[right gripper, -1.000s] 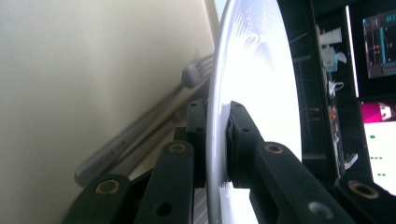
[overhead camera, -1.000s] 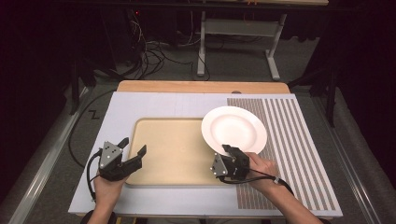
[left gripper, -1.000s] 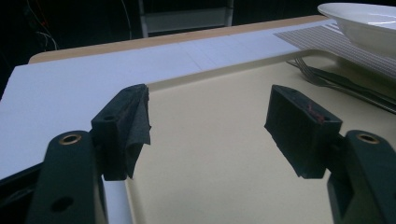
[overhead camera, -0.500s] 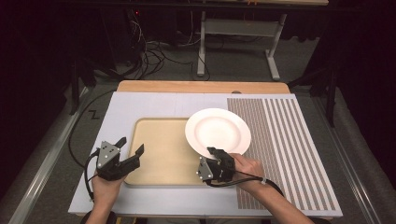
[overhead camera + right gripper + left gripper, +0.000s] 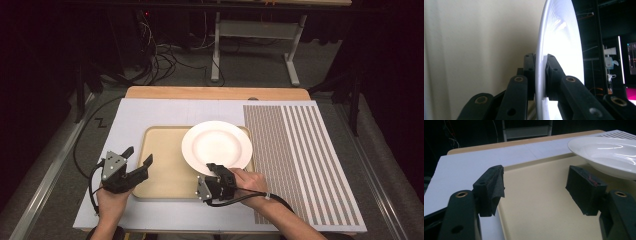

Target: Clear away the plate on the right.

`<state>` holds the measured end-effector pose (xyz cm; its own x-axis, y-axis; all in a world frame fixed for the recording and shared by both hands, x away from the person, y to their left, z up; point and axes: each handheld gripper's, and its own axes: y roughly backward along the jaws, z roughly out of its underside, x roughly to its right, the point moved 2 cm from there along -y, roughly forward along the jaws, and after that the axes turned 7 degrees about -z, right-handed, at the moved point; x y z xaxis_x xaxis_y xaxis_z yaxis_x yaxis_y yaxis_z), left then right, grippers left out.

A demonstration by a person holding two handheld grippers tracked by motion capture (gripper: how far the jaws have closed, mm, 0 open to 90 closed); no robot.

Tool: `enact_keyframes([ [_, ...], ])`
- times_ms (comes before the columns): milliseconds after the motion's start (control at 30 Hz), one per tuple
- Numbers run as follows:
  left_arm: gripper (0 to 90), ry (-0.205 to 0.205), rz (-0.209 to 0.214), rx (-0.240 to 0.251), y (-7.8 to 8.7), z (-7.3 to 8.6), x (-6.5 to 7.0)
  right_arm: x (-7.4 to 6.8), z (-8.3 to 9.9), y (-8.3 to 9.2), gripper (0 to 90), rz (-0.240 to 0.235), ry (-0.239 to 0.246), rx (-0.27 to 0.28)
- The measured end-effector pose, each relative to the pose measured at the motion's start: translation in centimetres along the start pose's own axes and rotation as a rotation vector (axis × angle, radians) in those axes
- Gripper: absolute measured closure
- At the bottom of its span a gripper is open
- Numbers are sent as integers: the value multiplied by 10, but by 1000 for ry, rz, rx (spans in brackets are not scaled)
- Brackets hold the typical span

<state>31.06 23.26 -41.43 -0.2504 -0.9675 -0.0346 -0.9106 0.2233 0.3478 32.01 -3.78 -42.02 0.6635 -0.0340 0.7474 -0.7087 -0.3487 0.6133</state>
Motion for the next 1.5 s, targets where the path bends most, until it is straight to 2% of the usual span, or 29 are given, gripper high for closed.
enact_keyframes([
  [333,315,8,-11,-3,1,0,-2,-11,-18,-12,823,-36,20,24],
  [667,315,8,-10,0,1,0,-2,-22,-33,-21,822,-75,71,47],
  [800,315,9,-10,0,1,0,-2,-25,-35,-24,822,-81,69,49],
  [833,315,9,-11,0,1,0,-2,-24,-35,-24,822,-75,84,46],
  [1167,315,8,-10,-3,1,0,-2,-27,-36,-29,825,-81,78,47],
  [1300,315,6,-9,-3,1,0,-1,-31,-37,-34,832,-100,85,49],
  [1367,315,7,-9,-1,1,0,-1,-31,-37,-36,832,-95,90,50],
  [1500,315,5,-9,-3,1,0,-1,-28,-37,-36,832,-103,59,55],
])
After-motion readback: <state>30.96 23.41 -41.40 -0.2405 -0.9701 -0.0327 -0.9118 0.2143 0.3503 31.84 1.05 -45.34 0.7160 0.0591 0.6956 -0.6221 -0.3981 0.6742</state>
